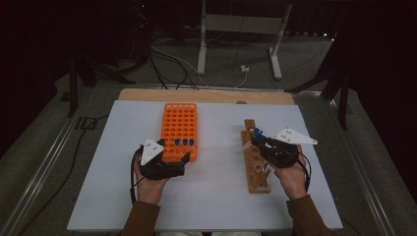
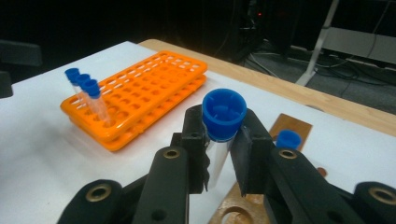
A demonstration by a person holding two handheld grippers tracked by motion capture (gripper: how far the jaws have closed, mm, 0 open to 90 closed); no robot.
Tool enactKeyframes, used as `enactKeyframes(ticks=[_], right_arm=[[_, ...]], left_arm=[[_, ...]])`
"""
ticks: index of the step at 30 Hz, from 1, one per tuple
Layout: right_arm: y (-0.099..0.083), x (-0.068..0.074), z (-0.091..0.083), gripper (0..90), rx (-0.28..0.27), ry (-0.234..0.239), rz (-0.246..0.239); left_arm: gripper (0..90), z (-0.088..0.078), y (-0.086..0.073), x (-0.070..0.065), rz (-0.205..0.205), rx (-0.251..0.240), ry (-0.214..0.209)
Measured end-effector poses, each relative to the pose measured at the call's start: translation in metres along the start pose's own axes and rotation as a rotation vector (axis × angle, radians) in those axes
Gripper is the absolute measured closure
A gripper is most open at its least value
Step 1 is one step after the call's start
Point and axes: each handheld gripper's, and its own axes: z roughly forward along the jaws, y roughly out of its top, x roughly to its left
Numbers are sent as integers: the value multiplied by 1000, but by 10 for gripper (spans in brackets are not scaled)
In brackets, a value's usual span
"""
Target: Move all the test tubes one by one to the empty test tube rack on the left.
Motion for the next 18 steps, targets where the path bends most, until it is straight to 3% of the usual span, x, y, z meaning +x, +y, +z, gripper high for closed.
enactKeyframes(ticks=[18], right_arm=[[-2, 24, 16, 766, 43, 74, -37]], left_arm=[[26, 1, 3, -12, 41, -16, 1]])
